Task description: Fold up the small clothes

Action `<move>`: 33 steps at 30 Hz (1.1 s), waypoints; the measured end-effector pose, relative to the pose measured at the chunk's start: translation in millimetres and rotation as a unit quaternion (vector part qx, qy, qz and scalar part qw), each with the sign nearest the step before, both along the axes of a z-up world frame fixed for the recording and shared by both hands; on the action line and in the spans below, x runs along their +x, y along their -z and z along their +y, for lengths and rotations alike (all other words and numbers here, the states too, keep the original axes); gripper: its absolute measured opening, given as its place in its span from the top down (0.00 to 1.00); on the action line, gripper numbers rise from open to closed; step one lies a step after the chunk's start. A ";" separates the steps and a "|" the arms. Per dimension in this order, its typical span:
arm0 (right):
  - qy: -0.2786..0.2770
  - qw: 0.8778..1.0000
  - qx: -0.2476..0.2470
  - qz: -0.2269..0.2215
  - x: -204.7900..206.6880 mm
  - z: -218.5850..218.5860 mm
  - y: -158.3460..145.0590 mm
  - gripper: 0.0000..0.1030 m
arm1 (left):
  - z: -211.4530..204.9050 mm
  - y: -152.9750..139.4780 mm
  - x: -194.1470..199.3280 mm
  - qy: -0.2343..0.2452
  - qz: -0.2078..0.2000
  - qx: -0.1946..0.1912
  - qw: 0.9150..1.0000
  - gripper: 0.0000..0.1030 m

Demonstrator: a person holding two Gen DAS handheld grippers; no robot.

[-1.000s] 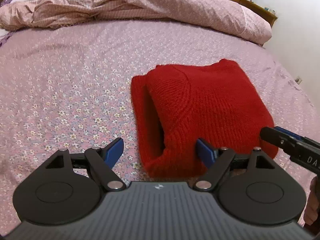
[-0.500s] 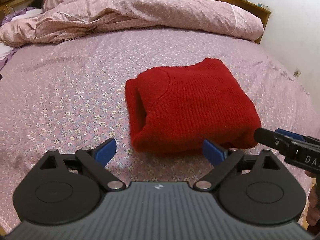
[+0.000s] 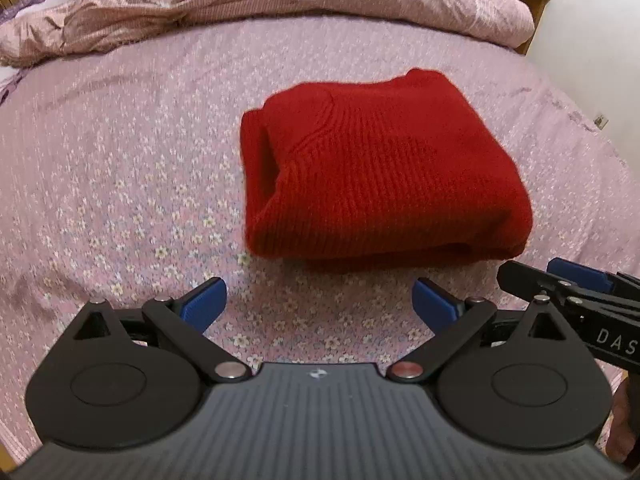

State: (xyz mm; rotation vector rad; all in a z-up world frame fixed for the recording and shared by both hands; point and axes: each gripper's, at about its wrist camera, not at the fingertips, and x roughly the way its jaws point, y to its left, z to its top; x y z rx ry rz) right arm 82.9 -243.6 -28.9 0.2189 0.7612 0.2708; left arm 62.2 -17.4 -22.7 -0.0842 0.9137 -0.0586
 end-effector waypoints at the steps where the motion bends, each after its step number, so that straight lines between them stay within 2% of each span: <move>1: 0.000 1.000 -0.001 0.003 0.3 1.1 1.7 0.29 | 0.5 1.7 0.8 -0.001 0.003 0.000 1.000 0.02; 14: -0.003 0.999 -0.002 0.032 3.9 5.4 12.8 0.29 | -0.3 11.0 4.8 0.000 0.025 0.001 1.000 0.02; 33: -0.003 0.999 -0.001 0.034 4.1 5.4 13.4 0.29 | -1.4 10.0 5.0 0.001 0.025 0.004 1.000 0.02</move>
